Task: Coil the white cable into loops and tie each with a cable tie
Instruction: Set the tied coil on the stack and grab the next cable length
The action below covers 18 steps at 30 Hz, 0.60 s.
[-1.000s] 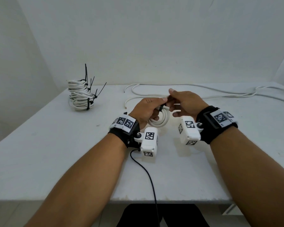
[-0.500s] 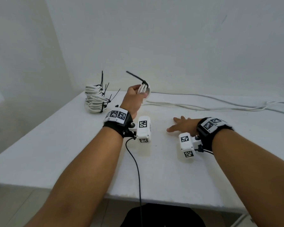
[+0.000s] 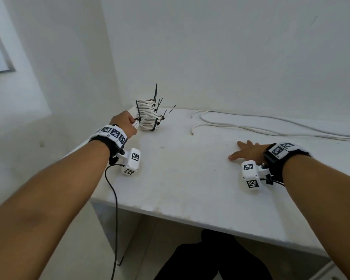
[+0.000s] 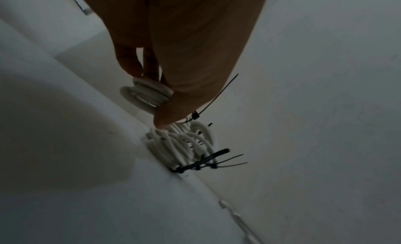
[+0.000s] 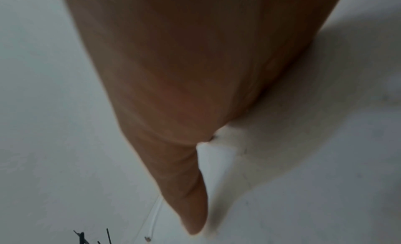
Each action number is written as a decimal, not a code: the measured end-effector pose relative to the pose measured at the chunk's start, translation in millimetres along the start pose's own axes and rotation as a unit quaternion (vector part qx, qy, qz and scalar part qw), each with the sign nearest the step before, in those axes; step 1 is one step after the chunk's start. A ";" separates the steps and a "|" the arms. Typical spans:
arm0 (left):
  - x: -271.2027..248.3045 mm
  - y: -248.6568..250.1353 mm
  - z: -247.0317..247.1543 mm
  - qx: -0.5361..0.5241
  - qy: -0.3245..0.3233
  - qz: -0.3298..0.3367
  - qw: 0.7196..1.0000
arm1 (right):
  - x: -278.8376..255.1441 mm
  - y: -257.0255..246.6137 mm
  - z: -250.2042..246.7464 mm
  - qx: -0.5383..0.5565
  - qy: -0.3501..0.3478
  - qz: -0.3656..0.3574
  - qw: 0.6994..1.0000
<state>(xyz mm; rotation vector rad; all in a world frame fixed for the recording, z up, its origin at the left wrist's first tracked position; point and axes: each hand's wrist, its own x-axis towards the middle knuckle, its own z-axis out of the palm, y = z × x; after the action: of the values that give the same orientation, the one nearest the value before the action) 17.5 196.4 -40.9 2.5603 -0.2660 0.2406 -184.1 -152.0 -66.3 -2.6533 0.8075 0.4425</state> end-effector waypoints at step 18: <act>13.3 2.9 3.8 0.207 -0.095 0.032 0.973 | -1.7 5.9 5.0 0.007 0.004 -0.015 1.000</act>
<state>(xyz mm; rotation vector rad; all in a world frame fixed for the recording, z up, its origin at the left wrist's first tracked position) 30.1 190.1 -39.6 2.9970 -0.4062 0.0784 -189.8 -153.8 -71.4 -2.6528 0.7685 0.4189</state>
